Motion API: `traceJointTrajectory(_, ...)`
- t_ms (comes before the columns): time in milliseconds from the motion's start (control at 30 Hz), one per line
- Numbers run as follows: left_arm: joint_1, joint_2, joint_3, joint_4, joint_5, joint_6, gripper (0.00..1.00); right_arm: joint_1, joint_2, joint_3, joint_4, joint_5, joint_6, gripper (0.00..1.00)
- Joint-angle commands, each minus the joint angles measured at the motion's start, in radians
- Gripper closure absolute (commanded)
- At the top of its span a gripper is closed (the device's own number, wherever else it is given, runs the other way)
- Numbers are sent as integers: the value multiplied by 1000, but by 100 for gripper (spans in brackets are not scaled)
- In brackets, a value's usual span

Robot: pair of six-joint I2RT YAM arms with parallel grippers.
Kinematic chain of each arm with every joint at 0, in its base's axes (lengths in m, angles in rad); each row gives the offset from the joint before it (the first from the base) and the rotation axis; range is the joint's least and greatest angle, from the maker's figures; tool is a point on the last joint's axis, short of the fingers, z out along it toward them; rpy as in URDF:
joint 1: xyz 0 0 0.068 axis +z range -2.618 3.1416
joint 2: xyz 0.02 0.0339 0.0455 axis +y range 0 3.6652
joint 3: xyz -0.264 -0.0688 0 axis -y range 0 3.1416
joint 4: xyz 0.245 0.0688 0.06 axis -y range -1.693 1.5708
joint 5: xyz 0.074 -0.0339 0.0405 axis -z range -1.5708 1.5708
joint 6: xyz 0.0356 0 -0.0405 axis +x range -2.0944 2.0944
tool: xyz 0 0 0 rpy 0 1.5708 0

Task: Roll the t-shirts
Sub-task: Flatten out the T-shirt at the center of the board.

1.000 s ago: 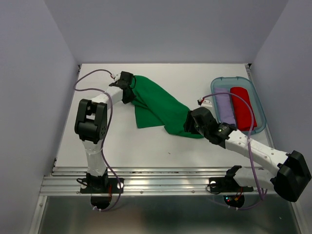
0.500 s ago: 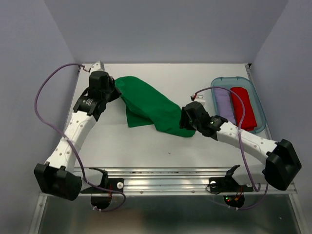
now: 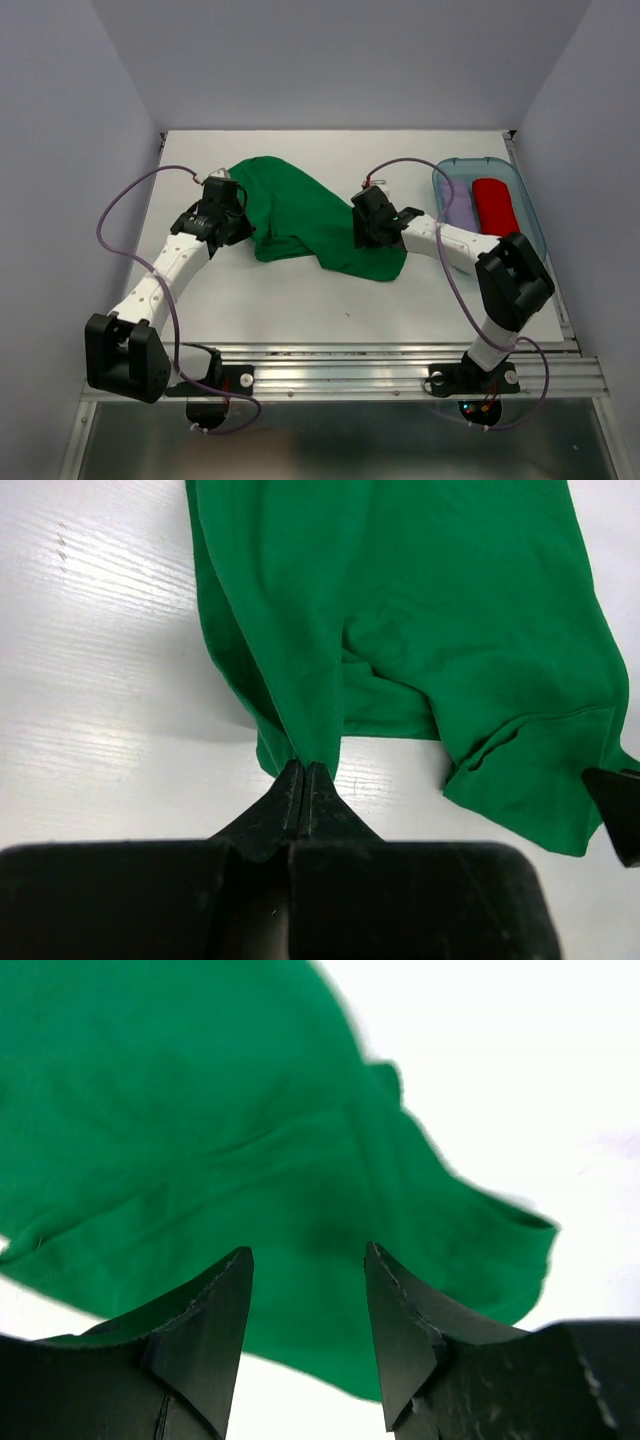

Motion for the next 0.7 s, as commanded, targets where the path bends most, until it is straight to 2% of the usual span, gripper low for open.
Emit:
traceJointTrajectory(0, 0, -29, 6, 26, 9, 12, 100, -52, 23, 84, 22, 12, -61, 46)
traceJointTrajectory(433, 0, -4, 0, 52, 29, 11, 100, -61, 146, 150, 33, -28, -95, 53)
traceJointTrajectory(533, 0, 2, 3, 49, 29, 12, 100, -61, 149, 147, 39, -27, -92, 62)
traceJointTrajectory(567, -2, 2, 4, 49, 29, 14, 100, -61, 152, 148, 40, -22, -90, 72)
traceJointTrajectory(667, 0, 3, 7, 48, 25, 15, 100, -61, 140, 147, 39, -16, -89, 88)
